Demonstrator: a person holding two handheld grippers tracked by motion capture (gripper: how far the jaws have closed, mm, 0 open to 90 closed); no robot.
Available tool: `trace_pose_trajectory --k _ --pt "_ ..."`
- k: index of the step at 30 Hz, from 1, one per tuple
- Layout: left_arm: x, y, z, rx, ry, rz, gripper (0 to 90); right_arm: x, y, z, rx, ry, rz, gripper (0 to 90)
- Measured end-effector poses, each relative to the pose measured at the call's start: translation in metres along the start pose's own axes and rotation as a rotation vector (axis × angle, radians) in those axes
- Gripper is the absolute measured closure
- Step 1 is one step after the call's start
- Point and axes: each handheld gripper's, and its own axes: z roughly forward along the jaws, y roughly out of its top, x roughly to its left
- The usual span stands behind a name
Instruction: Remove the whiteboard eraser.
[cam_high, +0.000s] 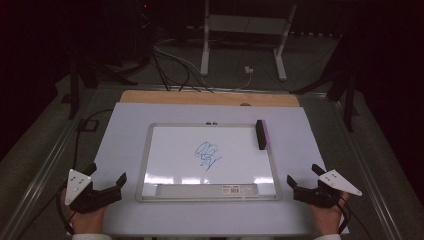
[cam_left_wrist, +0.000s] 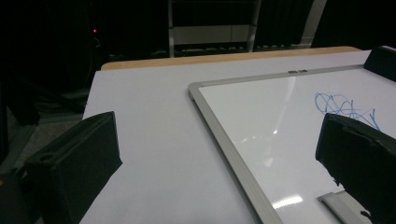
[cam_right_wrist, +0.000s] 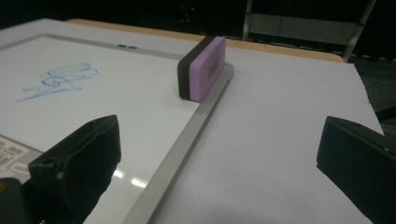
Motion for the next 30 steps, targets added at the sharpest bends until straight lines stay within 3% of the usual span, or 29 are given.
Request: trace_pose_trajectory --k 7,14,18,21,30 --pt "0.002 -0.002 -0.001 -0.009 0.009 -0.013 0.6 0.000 0.004 -0.007 -0.061 -0.014 0.015 0.0" --pt "0.004 -0.004 0.001 -0.004 0.022 -0.013 0.6 0.004 0.023 -0.007 -0.090 -0.008 -0.016 0.0" --pt "0.004 -0.006 -0.001 -0.006 0.026 -0.019 0.6 0.005 0.031 -0.006 -0.084 0.020 -0.007 0.0" --pt "0.004 -0.007 0.000 -0.001 0.032 -0.018 0.6 0.007 0.041 0.001 -0.069 0.027 -0.028 0.0" --pt "0.001 -0.008 0.003 0.017 0.044 0.007 0.6 0.008 0.069 0.014 -0.049 0.031 -0.046 0.0"
